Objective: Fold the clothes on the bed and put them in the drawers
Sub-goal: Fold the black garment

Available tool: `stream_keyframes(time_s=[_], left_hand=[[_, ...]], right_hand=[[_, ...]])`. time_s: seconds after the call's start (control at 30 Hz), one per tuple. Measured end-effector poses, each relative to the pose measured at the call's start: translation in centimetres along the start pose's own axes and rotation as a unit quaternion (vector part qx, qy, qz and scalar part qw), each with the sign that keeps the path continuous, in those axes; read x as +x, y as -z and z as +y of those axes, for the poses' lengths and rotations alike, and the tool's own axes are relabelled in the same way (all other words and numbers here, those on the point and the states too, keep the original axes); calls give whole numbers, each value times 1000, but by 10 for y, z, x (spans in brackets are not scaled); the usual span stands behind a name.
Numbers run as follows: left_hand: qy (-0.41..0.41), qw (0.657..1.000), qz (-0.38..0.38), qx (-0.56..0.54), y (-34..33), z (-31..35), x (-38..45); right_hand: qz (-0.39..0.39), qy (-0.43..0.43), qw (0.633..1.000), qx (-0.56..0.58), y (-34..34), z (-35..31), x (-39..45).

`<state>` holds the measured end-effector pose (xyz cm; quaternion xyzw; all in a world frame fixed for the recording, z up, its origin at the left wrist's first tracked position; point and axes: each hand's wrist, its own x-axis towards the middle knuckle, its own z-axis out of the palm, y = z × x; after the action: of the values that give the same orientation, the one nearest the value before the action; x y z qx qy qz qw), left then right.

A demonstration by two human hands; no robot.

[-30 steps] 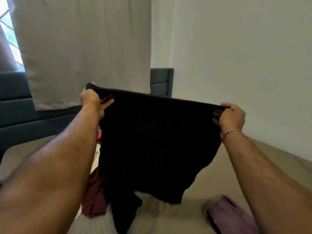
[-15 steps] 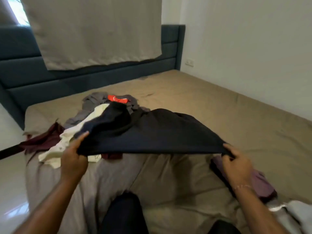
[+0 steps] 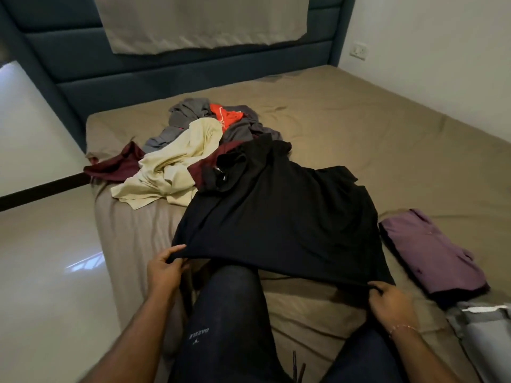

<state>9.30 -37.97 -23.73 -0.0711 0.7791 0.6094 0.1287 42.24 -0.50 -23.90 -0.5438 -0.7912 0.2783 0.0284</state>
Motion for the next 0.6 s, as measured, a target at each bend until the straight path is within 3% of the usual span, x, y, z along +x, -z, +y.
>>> stream_keyframes(time_s=[0.1, 0.23, 0.37, 0.53, 0.6], left_hand=[[-55, 990, 25, 125, 10, 6, 7], [-157, 969, 42, 185, 1, 45, 29], [-238, 939, 52, 242, -32, 97, 64], [-156, 932, -50, 323, -96, 140, 124], [-125, 909, -46, 395, -116, 137, 138]], right_hand=[[13, -6, 1000, 5, 7, -2, 5], [55, -23, 998, 36, 24, -19, 30], [76, -70, 980, 171, 34, -47, 79], [30, -133, 937, 322, 26, -85, 145], [14, -94, 970, 225, 16, -90, 157]])
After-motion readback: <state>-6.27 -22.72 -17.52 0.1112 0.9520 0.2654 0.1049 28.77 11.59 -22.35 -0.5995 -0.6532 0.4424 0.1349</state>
